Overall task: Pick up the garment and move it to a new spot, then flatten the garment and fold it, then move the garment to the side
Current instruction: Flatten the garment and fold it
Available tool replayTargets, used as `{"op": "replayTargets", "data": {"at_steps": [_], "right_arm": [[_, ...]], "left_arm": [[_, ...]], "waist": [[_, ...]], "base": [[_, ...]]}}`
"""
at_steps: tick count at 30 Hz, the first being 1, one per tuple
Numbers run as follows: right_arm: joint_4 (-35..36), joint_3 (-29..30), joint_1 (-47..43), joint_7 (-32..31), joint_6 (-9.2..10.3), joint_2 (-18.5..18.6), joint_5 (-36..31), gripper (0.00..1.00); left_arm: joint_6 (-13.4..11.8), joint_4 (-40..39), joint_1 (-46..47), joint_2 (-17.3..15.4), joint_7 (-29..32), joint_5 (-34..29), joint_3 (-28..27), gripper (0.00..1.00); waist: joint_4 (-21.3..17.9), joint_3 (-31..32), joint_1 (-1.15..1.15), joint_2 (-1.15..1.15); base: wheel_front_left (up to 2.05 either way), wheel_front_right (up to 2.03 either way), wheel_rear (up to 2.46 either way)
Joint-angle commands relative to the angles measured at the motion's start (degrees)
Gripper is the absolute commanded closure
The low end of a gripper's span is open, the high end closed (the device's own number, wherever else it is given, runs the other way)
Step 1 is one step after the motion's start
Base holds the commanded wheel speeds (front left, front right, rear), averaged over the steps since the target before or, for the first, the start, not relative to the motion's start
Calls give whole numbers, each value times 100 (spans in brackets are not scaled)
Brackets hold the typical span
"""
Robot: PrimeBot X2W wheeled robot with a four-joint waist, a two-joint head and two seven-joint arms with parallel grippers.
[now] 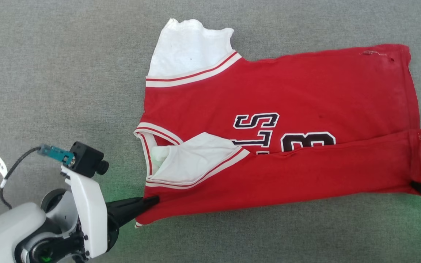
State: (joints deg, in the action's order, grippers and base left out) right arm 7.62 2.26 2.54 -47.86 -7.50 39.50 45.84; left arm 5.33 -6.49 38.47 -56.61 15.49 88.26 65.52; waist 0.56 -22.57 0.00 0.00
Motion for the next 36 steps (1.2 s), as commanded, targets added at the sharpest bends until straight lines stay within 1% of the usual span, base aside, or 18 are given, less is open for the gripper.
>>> {"op": "replayTargets", "data": {"at_steps": [1,5,6,7,8,9,10,11,14,17,19,23,24,25,28,32,34,36], "right_arm": [[47,52,-80,53,2,-51,24,100],[142,125,-175,136,2,-140,-33,99],[161,123,-180,161,2,-171,-61,89],[184,140,-185,197,2,-197,-83,58],[207,196,-170,279,2,-235,-119,0],[218,261,-145,352,2,-286,-151,0],[245,310,-124,439,2,-315,-197,0],[270,372,-102,548,2,-350,-252,0],[444,433,3,1006,1,-528,-462,0],[538,292,136,1676,1,-786,-644,0],[563,75,279,2247,1,-949,-833,0],[263,-337,491,3463,1,-1316,-1256,0],[263,-337,491,3463,1,-1316,-1256,0],[115,-528,597,4077,1,-1462,-1472,0],[-30,-733,690,4615,1,-1561,-1661,0],[-274,-951,872,5511,2,-1745,-1881,0],[-393,-1013,962,5745,1,-1827,-1909,0],[-479,-1060,1042,5883,1,-1871,-1952,0]], "left_arm": [[-35,-25,-90,-30,-66,12,-20,100],[-78,-34,-200,18,-212,-17,-8,100],[-74,-19,-226,35,-245,-16,-8,100],[-78,-3,-237,48,-293,-36,-26,88],[-74,14,-239,53,-349,-67,-45,55],[-65,30,-239,57,-411,-83,-68,23],[-49,35,-227,42,-484,-123,-100,5],[-39,46,-227,20,-573,-142,-143,0],[-58,108,-257,-63,-891,-165,-295,0],[-174,271,-316,-74,-1398,-121,-537,0],[-232,472,-377,-46,-1867,-175,-715,0],[-397,1067,-349,134,-2702,-257,-1077,0],[-397,1067,-349,134,-2702,-257,-1077,0],[-491,1395,-220,222,-2890,-434,-1230,0],[-532,1706,-63,371,-2977,-534,-1415,0],[-650,2326,480,469,-3021,-1012,-1574,0],[-684,2638,859,521,-2906,-1272,-1534,0],[-621,2945,1254,571,-2618,-1365,-1497,0]], "waist": [[0,-2,0,0],[-24,16,0,0],[-32,38,0,0],[-38,54,0,0],[-42,69,0,0],[-51,88,0,0],[-60,107,0,0],[-69,122,0,0],[-133,184,0,0],[-256,235,0,0],[-366,248,0,0],[-622,240,0,0],[-622,240,0,0],[-757,222,0,0],[-889,173,0,0],[-1176,30,0,0],[-1313,-51,0,0],[-1447,-134,0,0]], "base": [[0,0,0],[0,0,0],[0,0,0],[0,0,0],[0,0,0],[0,0,0],[0,0,0],[0,0,0],[0,0,0],[0,0,0],[0,0,0],[0,0,0],[0,0,0],[0,0,0],[0,0,0],[0,0,0],[0,0,0],[0,0,0]]}}
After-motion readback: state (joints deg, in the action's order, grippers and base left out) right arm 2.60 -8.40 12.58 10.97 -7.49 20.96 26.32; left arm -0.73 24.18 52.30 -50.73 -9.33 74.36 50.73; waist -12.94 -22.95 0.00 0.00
